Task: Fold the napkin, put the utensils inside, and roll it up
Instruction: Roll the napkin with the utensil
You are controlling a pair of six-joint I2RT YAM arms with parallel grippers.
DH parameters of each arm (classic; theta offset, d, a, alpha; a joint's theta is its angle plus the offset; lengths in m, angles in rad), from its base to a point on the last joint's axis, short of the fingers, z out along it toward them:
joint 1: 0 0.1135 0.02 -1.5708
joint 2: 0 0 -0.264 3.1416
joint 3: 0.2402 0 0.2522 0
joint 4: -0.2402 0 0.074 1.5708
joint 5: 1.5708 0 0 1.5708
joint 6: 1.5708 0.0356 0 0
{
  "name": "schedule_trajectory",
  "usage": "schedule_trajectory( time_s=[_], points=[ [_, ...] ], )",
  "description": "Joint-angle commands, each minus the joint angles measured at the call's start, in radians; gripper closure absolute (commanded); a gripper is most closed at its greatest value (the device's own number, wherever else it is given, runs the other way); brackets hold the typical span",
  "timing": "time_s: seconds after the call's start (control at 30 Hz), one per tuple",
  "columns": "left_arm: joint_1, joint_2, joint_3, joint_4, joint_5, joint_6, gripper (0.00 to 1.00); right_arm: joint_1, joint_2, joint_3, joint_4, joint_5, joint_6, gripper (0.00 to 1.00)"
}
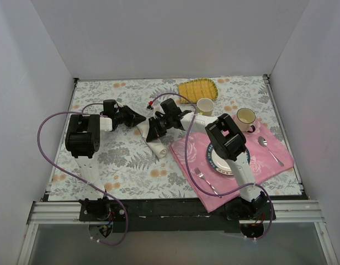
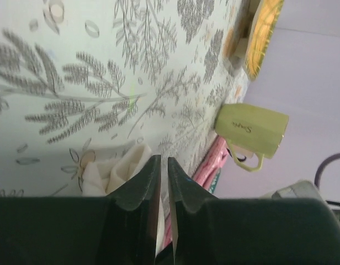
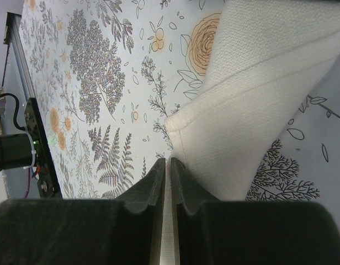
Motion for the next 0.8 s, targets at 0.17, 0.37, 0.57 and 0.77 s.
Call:
schedule_trajectory(
  time_s=[0.17, 0.37, 0.57, 0.77],
  points=[
    [0.005, -0.106, 0.122, -0.180, -0.066, 0.085, 0.86, -0.007, 0.052, 0.062, -0.133, 0.069, -0.043, 0.84],
    [-0.006, -0.271, 0.047, -0.200, -0.068, 0.041, 0.84, 0.007, 0.037, 0.136, -0.187, 0.074, -0.035, 0.80],
    [-0.010, -0.362, -0.040, -0.208, -0.063, 0.051, 0.84, 0.013, 0.028, 0.219, -0.230, 0.058, -0.025, 0.79],
    [-0.010, -0.373, -0.048, -0.205, -0.059, 0.052, 0.84, 0.014, -0.027, 0.194, -0.236, 0.057, -0.028, 0.79]
  ],
)
